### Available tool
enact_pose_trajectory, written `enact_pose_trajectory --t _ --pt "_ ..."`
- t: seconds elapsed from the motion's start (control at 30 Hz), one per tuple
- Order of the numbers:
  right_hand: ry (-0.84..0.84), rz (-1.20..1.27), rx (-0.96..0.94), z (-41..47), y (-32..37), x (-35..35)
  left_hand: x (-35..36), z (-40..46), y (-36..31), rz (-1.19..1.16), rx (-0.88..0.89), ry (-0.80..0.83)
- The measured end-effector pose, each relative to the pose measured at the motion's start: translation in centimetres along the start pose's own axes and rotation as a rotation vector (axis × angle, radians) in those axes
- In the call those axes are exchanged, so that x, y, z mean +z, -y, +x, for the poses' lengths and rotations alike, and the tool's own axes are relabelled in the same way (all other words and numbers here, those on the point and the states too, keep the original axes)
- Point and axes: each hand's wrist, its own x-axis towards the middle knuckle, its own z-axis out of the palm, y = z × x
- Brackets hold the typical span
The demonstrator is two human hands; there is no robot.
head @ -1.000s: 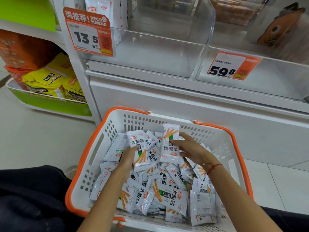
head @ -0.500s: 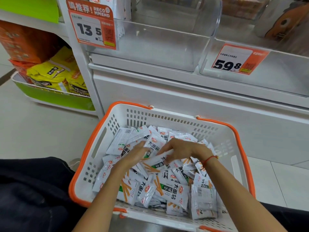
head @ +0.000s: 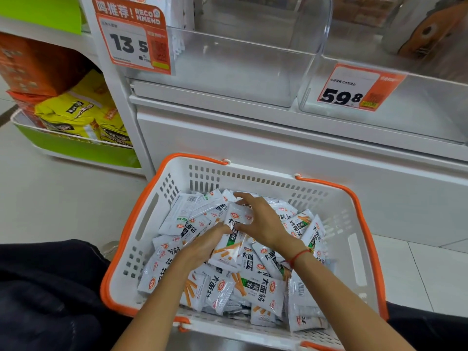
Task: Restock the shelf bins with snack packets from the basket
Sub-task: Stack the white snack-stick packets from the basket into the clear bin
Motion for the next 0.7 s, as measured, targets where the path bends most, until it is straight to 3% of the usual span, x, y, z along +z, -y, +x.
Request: enact_pose_trajectory --t 0.1,0.2,0.3,0.43,0.6,0.7 --pt "-0.125 -0.031 0.002 -0.2 -0.3 0.3 0.5 0.3 0.3 -0.126 0.026 0.022" --pt "-0.28 -0.012 0.295 -0.2 -2.2 -1.1 0.6 0.6 0.3 -0.154 0.059 -0.075" --pt "-0.055 -0.24 0.528 -1.4 -6.2 -3.1 0.7 0.3 0.0 -0.171 0.065 -0.18" --pt "0.255 -0.386 0.454 -3.9 -9.4 -2.9 0.5 1.1 0.6 -0.205 0.063 -0.241" --pt "0.153 -0.733 0.345 -2.4 -8.1 -3.3 -0.1 2.4 1.0 -0.282 0.097 -0.273" --pt "0.107 -0.722 0.26 -1.8 -7.5 -4.6 -0.3 1.8 0.2 -0.319 0.069 -0.323"
